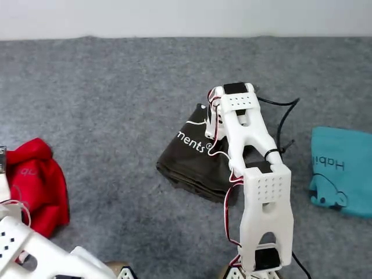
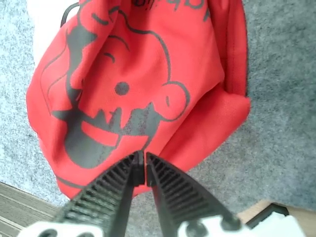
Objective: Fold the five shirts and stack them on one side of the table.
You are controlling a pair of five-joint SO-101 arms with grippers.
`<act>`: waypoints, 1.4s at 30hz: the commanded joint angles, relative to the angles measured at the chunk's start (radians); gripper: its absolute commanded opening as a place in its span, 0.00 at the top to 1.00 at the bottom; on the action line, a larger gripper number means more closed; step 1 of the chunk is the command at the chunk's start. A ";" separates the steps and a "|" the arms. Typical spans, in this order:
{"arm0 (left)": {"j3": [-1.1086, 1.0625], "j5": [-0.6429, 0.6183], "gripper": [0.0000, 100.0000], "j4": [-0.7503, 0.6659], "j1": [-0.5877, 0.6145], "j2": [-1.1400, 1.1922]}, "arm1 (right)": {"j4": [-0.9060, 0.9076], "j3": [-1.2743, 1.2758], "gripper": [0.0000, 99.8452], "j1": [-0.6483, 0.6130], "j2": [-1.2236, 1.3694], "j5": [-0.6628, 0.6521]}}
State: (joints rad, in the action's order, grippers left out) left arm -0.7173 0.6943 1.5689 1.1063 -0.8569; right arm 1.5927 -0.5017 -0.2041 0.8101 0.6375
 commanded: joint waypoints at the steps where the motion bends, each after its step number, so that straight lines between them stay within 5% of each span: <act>1: 0.004 0.009 0.98 -0.023 0.000 -0.015 | 0.013 0.008 0.89 0.008 0.064 -0.011; 4: 0.005 0.009 0.98 -0.023 0.000 -0.015 | 0.015 0.008 1.00 0.010 0.062 -0.058; 17: 0.005 0.009 0.98 -0.021 0.000 -0.017 | 0.196 0.005 0.99 0.062 -0.157 -0.420; 42: 0.005 0.008 0.98 -0.015 0.000 -0.017 | 0.205 0.009 0.99 0.608 -0.722 -1.332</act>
State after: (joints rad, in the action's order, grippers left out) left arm -0.7173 0.6943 1.5689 1.1063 -0.8569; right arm 1.7538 -0.4803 0.3468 0.1626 -0.6114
